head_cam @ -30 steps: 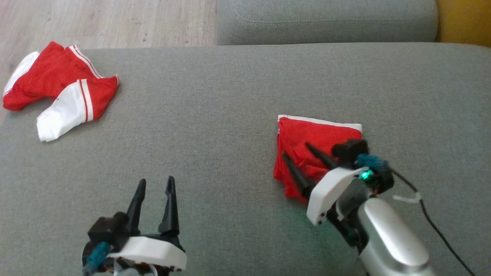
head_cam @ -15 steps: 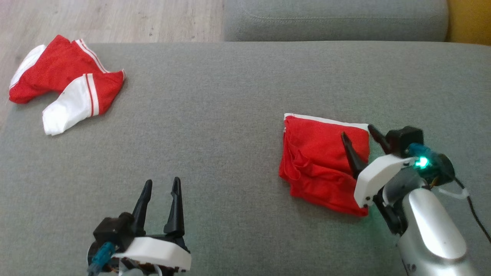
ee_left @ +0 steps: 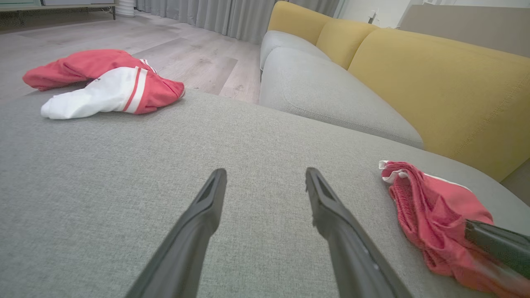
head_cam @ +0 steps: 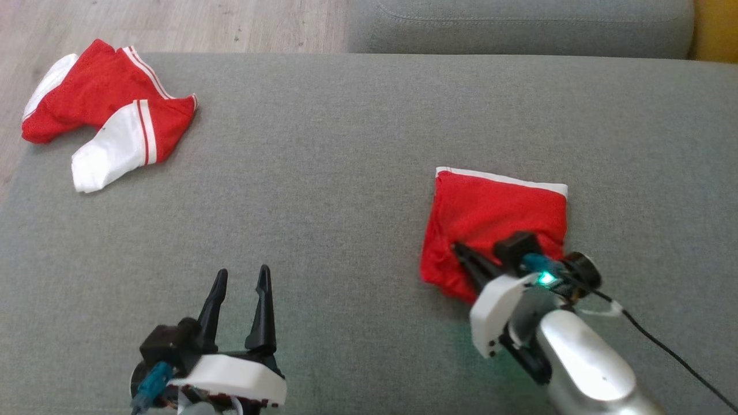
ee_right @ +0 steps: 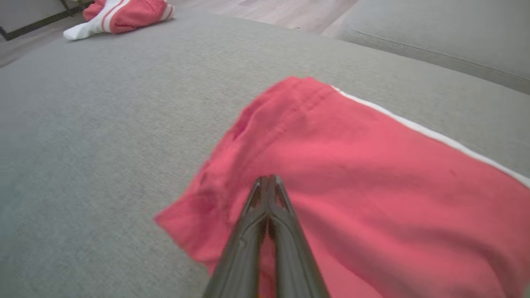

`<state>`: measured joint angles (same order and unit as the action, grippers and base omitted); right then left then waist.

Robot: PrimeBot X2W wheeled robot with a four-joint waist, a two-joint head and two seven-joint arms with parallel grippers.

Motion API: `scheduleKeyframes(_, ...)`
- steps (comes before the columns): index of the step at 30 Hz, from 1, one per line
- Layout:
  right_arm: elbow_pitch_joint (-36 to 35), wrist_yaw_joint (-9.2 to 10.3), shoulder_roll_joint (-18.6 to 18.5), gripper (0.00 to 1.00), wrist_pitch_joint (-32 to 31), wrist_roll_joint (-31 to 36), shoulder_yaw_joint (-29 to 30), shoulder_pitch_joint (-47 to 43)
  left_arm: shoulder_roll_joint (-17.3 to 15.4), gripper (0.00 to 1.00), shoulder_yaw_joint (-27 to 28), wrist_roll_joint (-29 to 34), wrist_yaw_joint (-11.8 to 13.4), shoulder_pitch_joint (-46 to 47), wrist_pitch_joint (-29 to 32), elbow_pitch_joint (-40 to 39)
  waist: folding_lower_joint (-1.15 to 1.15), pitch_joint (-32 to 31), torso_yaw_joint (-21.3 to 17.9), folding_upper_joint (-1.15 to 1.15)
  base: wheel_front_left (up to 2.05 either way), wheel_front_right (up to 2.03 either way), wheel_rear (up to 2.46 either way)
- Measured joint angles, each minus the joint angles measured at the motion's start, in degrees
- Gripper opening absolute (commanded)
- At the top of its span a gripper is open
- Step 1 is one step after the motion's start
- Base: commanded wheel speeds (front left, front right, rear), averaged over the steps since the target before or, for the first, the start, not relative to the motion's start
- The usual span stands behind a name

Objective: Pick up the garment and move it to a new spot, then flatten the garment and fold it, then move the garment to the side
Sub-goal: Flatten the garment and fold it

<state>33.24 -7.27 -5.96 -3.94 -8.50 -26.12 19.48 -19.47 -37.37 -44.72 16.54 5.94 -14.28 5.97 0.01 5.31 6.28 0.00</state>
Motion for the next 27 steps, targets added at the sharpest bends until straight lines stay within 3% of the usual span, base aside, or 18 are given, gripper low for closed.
scheduleKeyframes(9,1.7,0.00,-0.6,0.00,-0.4,-6.6,-12.2,2.3,0.0,1.00,0.0,0.0,0.0,0.1,0.0,0.3,0.00,-0.1,0.2,0.00,0.00,0.00,0.00)
scheduleKeyframes(17,2.5,0.00,-1.6,0.00,2.6,-9.1,-13.7,4.5,0.0,1.00,0.4,0.0,0.0,0.1,0.0,0.3,0.00,-0.5,-0.3,0.00,0.00,0.00,0.00)
scheduleKeyframes(19,1.6,0.00,-1.6,0.35,3.9,-9.2,-13.1,5.2,0.0,1.00,0.5,0.0,0.0,0.0,0.0,0.3,0.00,-0.7,-0.6,0.00,0.00,0.00,0.00)
scheduleKeyframes(20,1.0,0.00,-1.6,0.71,4.6,-9.1,-12.5,5.3,0.0,1.00,0.6,0.0,0.0,0.0,0.0,0.3,0.00,-0.8,-0.7,0.00,0.00,0.00,0.00)
scheduleKeyframes(21,0.4,0.00,-1.6,1.00,5.4,-9.1,-12.0,5.3,0.0,1.00,0.7,0.0,0.1,0.0,0.0,0.3,0.00,-1.0,-0.9,0.00,0.00,0.00,0.00)
scheduleKeyframes(27,-3.3,0.00,-1.0,1.00,7.8,-7.5,-4.6,4.8,0.0,1.00,1.8,1.0,0.0,0.0,0.0,0.4,-0.01,-2.2,-1.9,0.00,0.00,0.00,0.00)
